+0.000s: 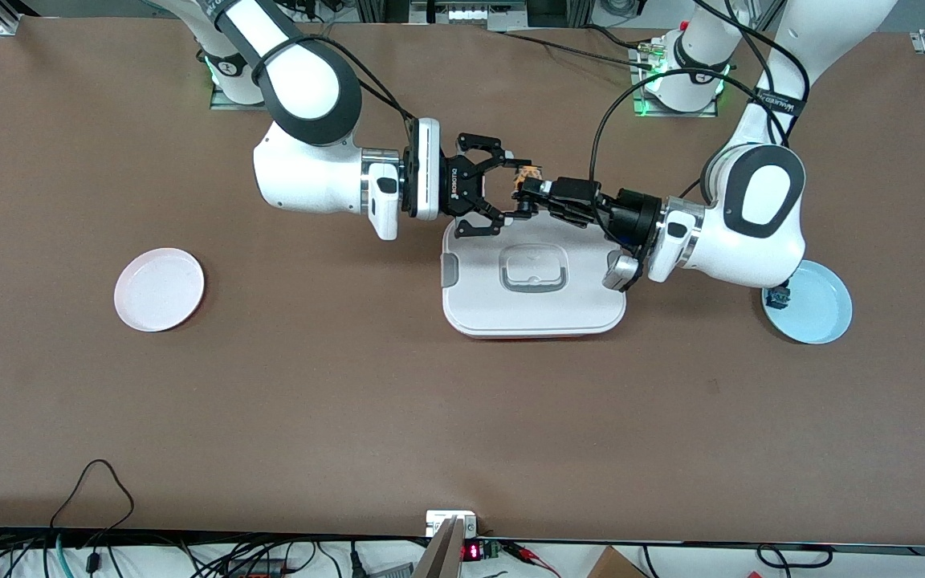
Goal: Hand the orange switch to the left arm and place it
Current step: 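Carry the switch with the left gripper while the right gripper withdraws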
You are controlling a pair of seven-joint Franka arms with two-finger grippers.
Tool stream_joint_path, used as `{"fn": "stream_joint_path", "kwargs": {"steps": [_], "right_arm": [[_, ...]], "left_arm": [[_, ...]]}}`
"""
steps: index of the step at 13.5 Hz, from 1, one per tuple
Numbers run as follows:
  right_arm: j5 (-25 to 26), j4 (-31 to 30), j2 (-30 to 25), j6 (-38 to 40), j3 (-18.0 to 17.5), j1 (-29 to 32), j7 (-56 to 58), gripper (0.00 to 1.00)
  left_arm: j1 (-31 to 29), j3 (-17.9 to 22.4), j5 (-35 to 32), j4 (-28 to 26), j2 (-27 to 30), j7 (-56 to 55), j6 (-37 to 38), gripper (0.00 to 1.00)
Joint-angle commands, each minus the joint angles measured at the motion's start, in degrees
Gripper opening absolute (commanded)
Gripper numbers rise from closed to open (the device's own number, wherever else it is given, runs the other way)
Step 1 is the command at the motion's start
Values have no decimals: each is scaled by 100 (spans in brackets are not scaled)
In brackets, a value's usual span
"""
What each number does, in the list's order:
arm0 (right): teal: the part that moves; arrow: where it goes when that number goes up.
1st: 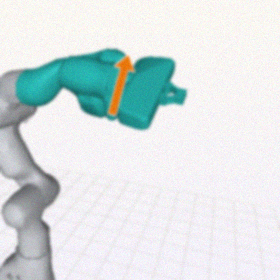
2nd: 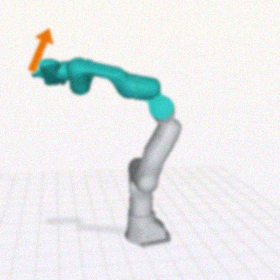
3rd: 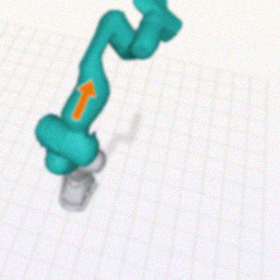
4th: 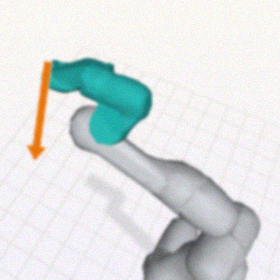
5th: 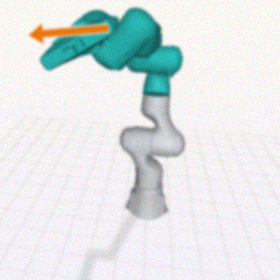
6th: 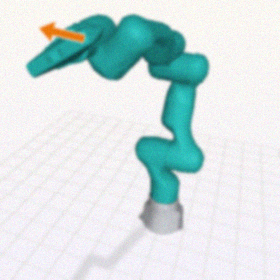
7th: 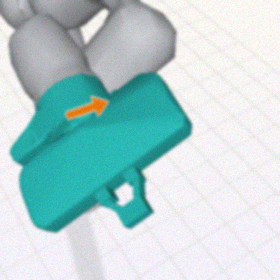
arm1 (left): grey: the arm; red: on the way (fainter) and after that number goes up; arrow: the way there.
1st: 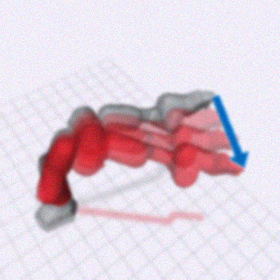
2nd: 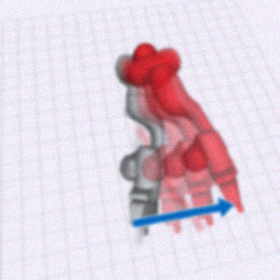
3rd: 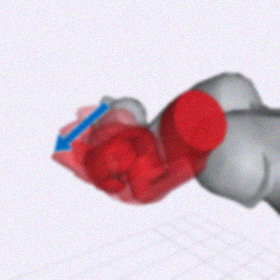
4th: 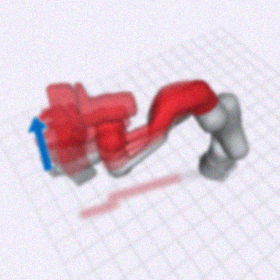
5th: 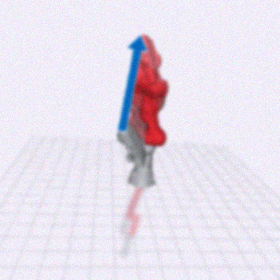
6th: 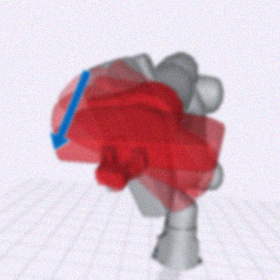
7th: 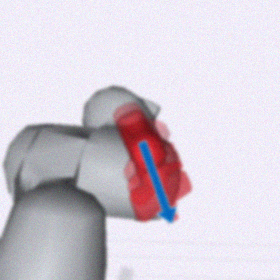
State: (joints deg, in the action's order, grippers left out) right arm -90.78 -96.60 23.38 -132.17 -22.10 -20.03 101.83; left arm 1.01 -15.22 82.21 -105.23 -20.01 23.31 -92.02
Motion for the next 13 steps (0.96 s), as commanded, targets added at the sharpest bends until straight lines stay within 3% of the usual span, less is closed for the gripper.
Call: {"fn": "stream_joint_path", "kwargs": {"steps": [1,3,7,13], "right_arm": [[-98,19,-18,16,4,51,-5,100],[-90,27,-35,68,13,217,-66,100],[-2,54,-114,980,31,727,-163,100],[1419,63,-106,3809,31,2475,-189,100]], "left_arm": [[14,-7,138,20,50,51,61,14],[14,-7,85,37,50,7,61,14],[-39,28,-55,160,50,-19,70,14],[-101,46,-2723,986,23,-186,255,14]]}}
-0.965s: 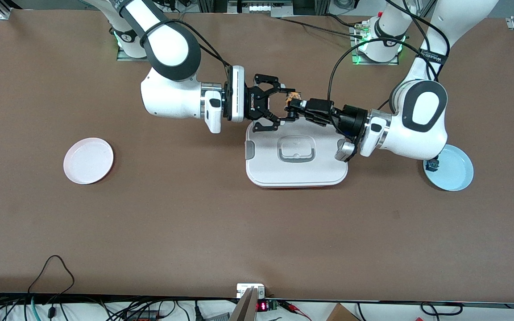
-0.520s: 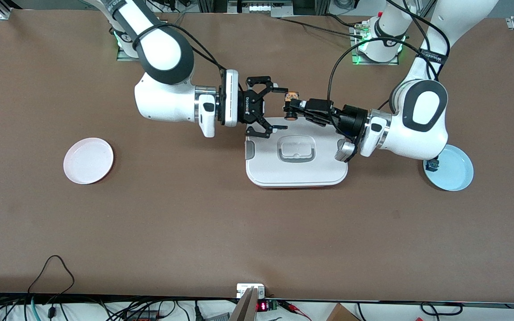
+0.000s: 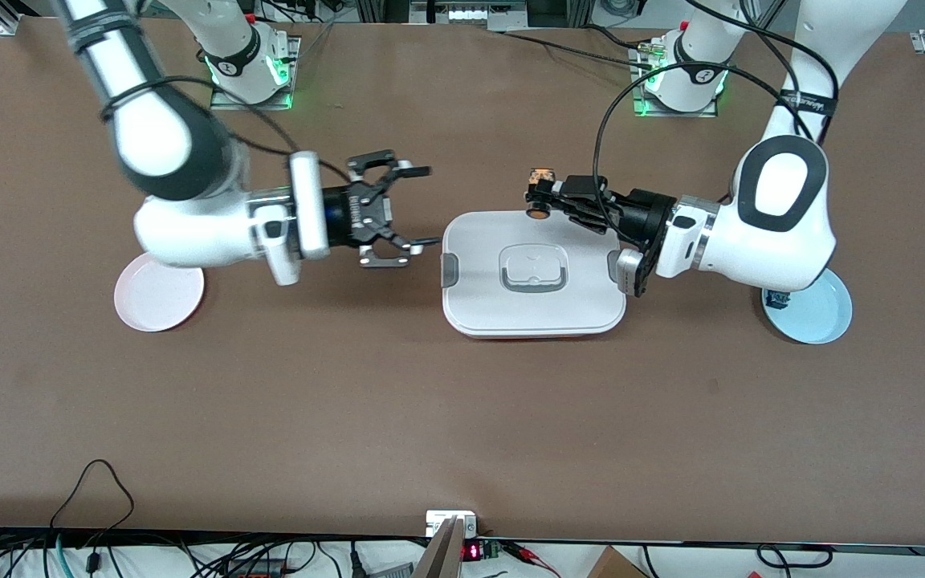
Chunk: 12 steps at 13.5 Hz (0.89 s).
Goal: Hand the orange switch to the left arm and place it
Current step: 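Carry the switch with the left gripper while the right gripper withdraws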
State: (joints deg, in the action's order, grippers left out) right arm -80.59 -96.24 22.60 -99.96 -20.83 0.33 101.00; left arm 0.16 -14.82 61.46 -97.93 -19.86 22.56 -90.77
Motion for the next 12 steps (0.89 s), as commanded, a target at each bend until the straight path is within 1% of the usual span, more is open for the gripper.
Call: {"fn": "stream_joint_path", "kwargs": {"steps": [1,2,4,6,7,8,9,10,11,12], "right_arm": [[760,70,-28,957,-97,737,-98,100],[1077,157,-28,1257,-97,940,-107,100],[1500,202,-45,1750,-88,1380,-116,100],[2115,228,-133,2128,-97,1854,-150,100],[2405,307,-220,2330,-88,2057,-421,100],[2878,473,-291,2445,-88,2241,-789,100],[3457,727,-326,2455,-97,2356,-1088,100],[3845,895,-292,2455,-88,2427,-1378,100],[4119,1010,-300,2455,-79,2506,-1738,100],[4591,1141,-344,2455,-79,2585,-2185,100]], "left_arm": [[-8,6,-1245,352,0,-102,130,14],[10,6,-1764,458,-18,-94,130,14],[45,-3,-2784,669,-97,-59,147,14],[71,-29,-3681,705,-123,-50,156,14],[98,-38,-4129,731,-123,-15,156,14],[115,-38,-4577,827,-132,203,173,14],[150,-38,-5000,898,-193,458,173,14],[151,-38,-5378,907,-202,695,173,14],[151,-38,-5756,898,-211,950,173,14],[151,-29,-6169,898,-211,1196,156,14]]}}
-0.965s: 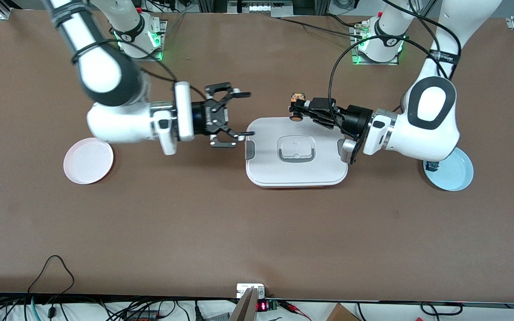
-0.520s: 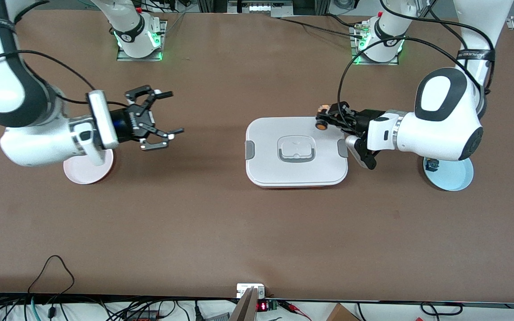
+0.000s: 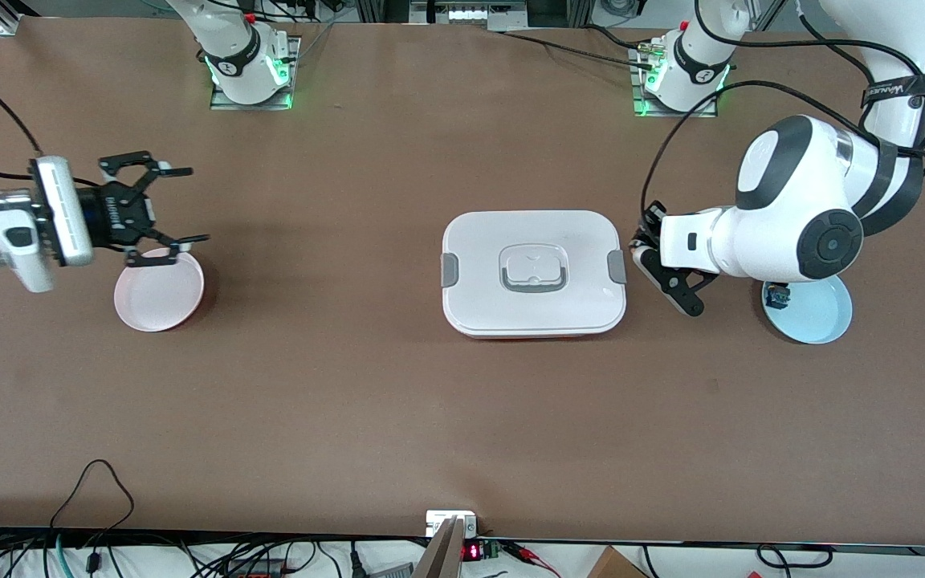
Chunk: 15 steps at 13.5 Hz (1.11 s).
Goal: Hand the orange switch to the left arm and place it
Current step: 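Carry the switch with the left gripper while the right gripper withdraws, then lower the switch onto the blue plate and open the left gripper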
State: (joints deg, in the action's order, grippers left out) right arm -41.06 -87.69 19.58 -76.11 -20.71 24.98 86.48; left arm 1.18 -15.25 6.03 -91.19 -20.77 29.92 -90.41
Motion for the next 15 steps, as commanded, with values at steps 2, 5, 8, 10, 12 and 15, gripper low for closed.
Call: {"fn": "stream_joint_path", "kwargs": {"steps": [2,5,8,10,12,15], "right_arm": [[1482,873,-68,105,-100,95,-1902,100],[2479,1430,-60,438,-179,-28,-3019,100],[3207,1535,-86,544,-197,-317,-4389,100],[3971,1659,-200,580,-188,-791,-5260,100],[4114,1659,-340,571,-188,-898,-6165,100],[4465,1624,-508,431,-214,-1161,-7879,100]], "left_arm": [[14,13,-1565,215,-155,1004,85,14],[-265,57,-2367,154,-331,1900,-133,14],[-836,66,-2983,5,-542,2981,-713,14],[-1205,66,-3483,-302,-586,3587,-1222,14],[-1574,66,-3600,-557,-595,4325,-1706,14],[-2207,66,-3609,-900,-656,5302,-2453,14]]}}
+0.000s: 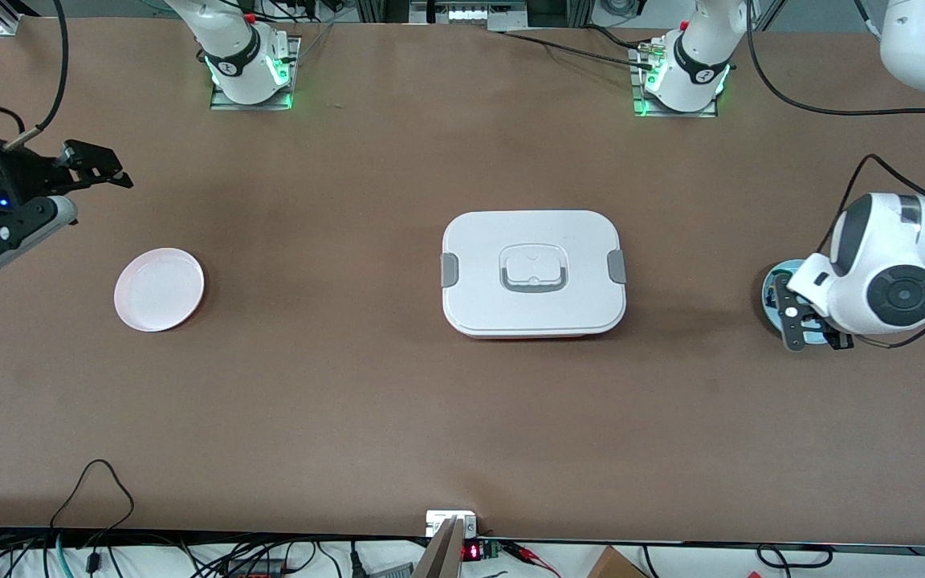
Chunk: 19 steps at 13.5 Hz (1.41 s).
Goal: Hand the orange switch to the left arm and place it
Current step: 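Lower the switch onto the blue plate and open the left gripper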
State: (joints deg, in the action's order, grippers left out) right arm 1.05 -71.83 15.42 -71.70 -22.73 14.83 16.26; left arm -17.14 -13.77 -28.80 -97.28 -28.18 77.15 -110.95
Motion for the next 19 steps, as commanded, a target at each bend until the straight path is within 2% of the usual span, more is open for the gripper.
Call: {"fn": "stream_joint_path", "kwargs": {"steps": [1,3,6,10,14,15,16,17,18,19], "right_arm": [[247,20,-92,-107,-12,-173,-1096,100],[264,-364,-197,-361,-12,-182,-1178,100],[203,-2216,-854,-2106,22,-77,-1055,100],[176,-2239,-892,-2129,23,-42,-1116,100],[194,-2125,-892,-2121,31,-15,-985,100],[185,-2124,-901,-2129,31,28,-950,100],[176,-2124,-909,-2129,31,37,-941,100],[176,-2133,-936,-2103,40,-23,-949,100],[185,-2142,-997,-2068,284,-398,-1028,100],[185,-2151,-997,-2076,843,-889,-1037,100]], "left_arm": [[-482,-82,-126,-387,42,774,-575,14],[-728,-82,-126,-423,-160,1073,-1014,14],[-1019,-82,-126,-467,-477,1356,-1543,14],[-1423,-73,-126,-922,-671,1364,-2359,13],[-1459,-82,-126,-1003,-618,1364,-2344,15],[-1459,-82,-126,-994,-627,1373,-2344,26],[-1468,-91,-126,-994,-618,1391,-2344,92],[-1511,-117,-117,-994,-609,1400,-2335,100],[-1512,-135,-117,-968,-592,1391,-2335,100],[-1512,-144,-117,-959,-531,1382,-2283,100]]}}
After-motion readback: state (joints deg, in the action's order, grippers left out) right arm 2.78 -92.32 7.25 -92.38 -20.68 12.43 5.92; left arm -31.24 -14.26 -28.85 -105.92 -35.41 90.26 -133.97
